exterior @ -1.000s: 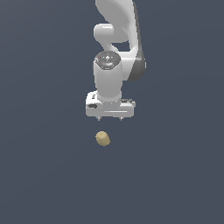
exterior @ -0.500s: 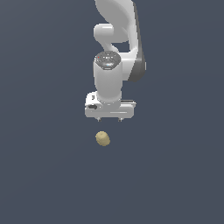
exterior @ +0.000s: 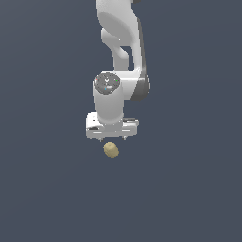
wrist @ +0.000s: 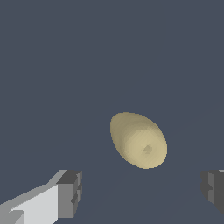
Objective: Pick up the object and move it to a goal position.
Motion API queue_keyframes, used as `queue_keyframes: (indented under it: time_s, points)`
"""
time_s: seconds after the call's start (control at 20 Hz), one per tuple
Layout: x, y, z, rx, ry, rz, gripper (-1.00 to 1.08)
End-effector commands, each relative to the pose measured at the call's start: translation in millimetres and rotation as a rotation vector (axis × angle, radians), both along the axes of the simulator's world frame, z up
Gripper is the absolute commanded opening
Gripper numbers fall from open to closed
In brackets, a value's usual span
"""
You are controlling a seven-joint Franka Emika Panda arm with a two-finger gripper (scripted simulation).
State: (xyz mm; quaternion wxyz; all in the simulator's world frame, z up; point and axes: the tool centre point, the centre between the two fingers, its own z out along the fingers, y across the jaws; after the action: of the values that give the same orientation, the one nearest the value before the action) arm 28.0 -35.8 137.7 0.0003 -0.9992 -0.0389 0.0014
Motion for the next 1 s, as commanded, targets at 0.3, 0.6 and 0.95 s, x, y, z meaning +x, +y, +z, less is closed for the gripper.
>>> queue_keyframes:
  time_s: [0.3,0.6,0.95]
  points:
    - [11,-13,-18,0.0,-0.003,0.045,1.0]
    - [10,-13,-24,0.0,-0.002,0.041,1.0]
    - [10,-13,-58,0.0,-0.002,0.044,1.0]
